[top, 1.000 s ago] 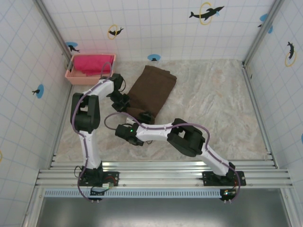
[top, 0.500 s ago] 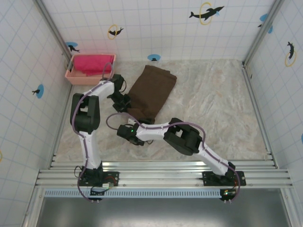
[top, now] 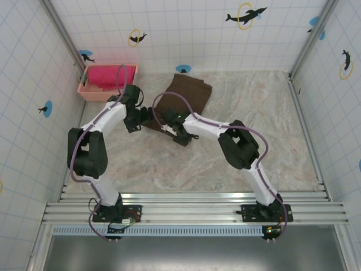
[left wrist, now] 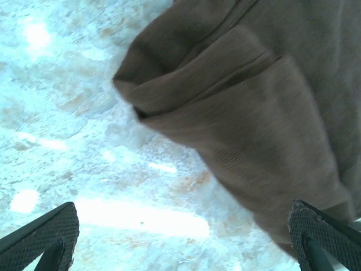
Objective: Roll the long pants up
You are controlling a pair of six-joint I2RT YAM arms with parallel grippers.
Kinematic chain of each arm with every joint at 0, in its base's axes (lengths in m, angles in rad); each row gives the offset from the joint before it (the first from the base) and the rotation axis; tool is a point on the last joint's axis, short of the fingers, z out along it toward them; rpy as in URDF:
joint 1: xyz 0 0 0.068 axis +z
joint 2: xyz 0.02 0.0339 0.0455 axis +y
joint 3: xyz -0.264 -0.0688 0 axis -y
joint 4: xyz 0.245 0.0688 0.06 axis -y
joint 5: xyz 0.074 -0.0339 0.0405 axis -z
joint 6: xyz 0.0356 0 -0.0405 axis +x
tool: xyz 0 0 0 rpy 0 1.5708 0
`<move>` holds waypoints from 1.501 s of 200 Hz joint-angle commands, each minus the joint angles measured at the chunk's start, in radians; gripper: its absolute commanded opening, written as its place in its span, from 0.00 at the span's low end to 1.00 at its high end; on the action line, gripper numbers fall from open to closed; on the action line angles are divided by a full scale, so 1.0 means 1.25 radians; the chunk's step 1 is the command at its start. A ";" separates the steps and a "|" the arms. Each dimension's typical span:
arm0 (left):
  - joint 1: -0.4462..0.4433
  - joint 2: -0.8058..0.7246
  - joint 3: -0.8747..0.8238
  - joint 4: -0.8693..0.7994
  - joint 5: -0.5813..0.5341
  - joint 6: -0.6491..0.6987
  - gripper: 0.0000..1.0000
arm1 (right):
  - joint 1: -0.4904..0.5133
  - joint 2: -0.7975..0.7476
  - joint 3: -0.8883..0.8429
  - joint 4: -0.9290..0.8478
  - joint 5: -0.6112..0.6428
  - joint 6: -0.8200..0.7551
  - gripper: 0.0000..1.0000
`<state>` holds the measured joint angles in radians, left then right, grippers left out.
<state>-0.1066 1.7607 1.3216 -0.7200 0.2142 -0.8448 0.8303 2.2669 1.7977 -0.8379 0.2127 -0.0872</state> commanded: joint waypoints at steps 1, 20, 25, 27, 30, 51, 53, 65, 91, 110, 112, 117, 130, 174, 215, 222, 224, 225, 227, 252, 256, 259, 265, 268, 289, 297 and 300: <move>-0.002 -0.034 -0.075 0.091 -0.023 -0.006 0.97 | -0.023 -0.012 0.015 -0.091 -0.154 -0.003 0.00; -0.007 -0.052 -0.129 0.172 0.004 -0.036 0.97 | -0.029 0.002 0.038 -0.112 -0.167 -0.001 0.00; -0.009 -0.056 -0.144 0.199 0.012 -0.046 0.97 | -0.030 0.006 0.043 -0.116 -0.170 0.000 0.00; -0.009 -0.059 -0.149 0.209 0.015 -0.050 0.97 | -0.030 0.007 0.044 -0.117 -0.172 0.000 0.00; -0.009 -0.062 -0.162 0.230 0.019 -0.058 0.97 | -0.029 0.008 0.046 -0.117 -0.175 0.002 0.00; -0.011 -0.097 -0.262 0.428 0.057 -0.137 0.97 | -0.029 0.016 0.058 -0.125 -0.200 0.021 0.00; -0.010 -0.101 -0.276 0.455 0.061 -0.147 0.97 | -0.029 0.016 0.058 -0.126 -0.202 0.022 0.00; -0.011 -0.120 -0.348 0.598 0.079 -0.205 0.97 | -0.027 0.017 0.056 -0.126 -0.210 0.032 0.00; -0.011 -0.147 -0.459 0.796 0.097 -0.294 0.97 | -0.028 0.019 0.051 -0.126 -0.222 0.041 0.00; -0.014 -0.156 -0.522 0.917 0.093 -0.352 0.97 | -0.028 0.019 0.042 -0.124 -0.231 0.045 0.00; -0.013 -0.156 -0.528 0.930 0.093 -0.358 0.97 | -0.027 0.019 0.040 -0.122 -0.231 0.046 0.00; -0.014 -0.152 -0.542 0.964 0.087 -0.377 0.97 | -0.028 0.019 0.036 -0.122 -0.234 0.047 0.00; -0.019 -0.127 -0.577 1.072 0.078 -0.423 0.97 | -0.027 0.018 0.027 -0.118 -0.242 0.050 0.00; -0.051 0.027 -0.611 1.349 0.037 -0.533 0.97 | -0.020 0.011 0.010 -0.122 -0.247 0.058 0.00; -0.072 0.090 -0.582 1.343 0.006 -0.534 0.97 | -0.018 0.004 0.001 -0.125 -0.249 0.061 0.00; -0.071 0.090 -0.580 1.334 0.004 -0.529 0.97 | -0.016 0.003 0.001 -0.126 -0.249 0.062 0.00; -0.070 0.091 -0.579 1.331 0.005 -0.528 0.96 | -0.016 0.002 0.001 -0.125 -0.250 0.063 0.00; -0.071 0.091 -0.578 1.329 0.005 -0.527 0.96 | -0.016 0.003 0.001 -0.126 -0.249 0.063 0.00; -0.070 0.092 -0.578 1.325 0.006 -0.526 0.96 | -0.016 0.003 0.001 -0.126 -0.249 0.062 0.00; -0.071 0.102 -0.552 1.263 0.031 -0.500 0.85 | -0.015 -0.003 -0.007 -0.120 -0.251 0.067 0.00; -0.072 0.104 -0.549 1.253 0.033 -0.496 0.80 | -0.015 -0.003 -0.007 -0.118 -0.251 0.068 0.00; -0.072 0.106 -0.548 1.248 0.033 -0.494 0.76 | -0.015 -0.004 -0.008 -0.118 -0.251 0.069 0.00; -0.072 0.110 -0.548 1.242 0.033 -0.493 0.67 | -0.015 -0.006 -0.008 -0.118 -0.251 0.069 0.00; -0.072 0.112 -0.547 1.240 0.035 -0.491 0.61 | -0.015 -0.007 -0.010 -0.118 -0.251 0.069 0.00; -0.070 0.158 -0.537 1.278 0.068 -0.486 0.00 | -0.015 -0.018 -0.018 -0.116 -0.247 0.070 0.00; -0.070 0.179 -0.533 1.288 0.082 -0.502 0.00 | -0.016 -0.024 -0.021 -0.117 -0.242 0.070 0.00; -0.071 0.185 -0.534 1.294 0.082 -0.506 0.00 | -0.017 -0.025 -0.023 -0.116 -0.241 0.070 0.00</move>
<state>-0.1902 1.9160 0.6247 0.8745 0.2668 -1.4849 0.7956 2.2574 1.8126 -0.9318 -0.0692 -0.0135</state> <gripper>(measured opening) 0.154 0.145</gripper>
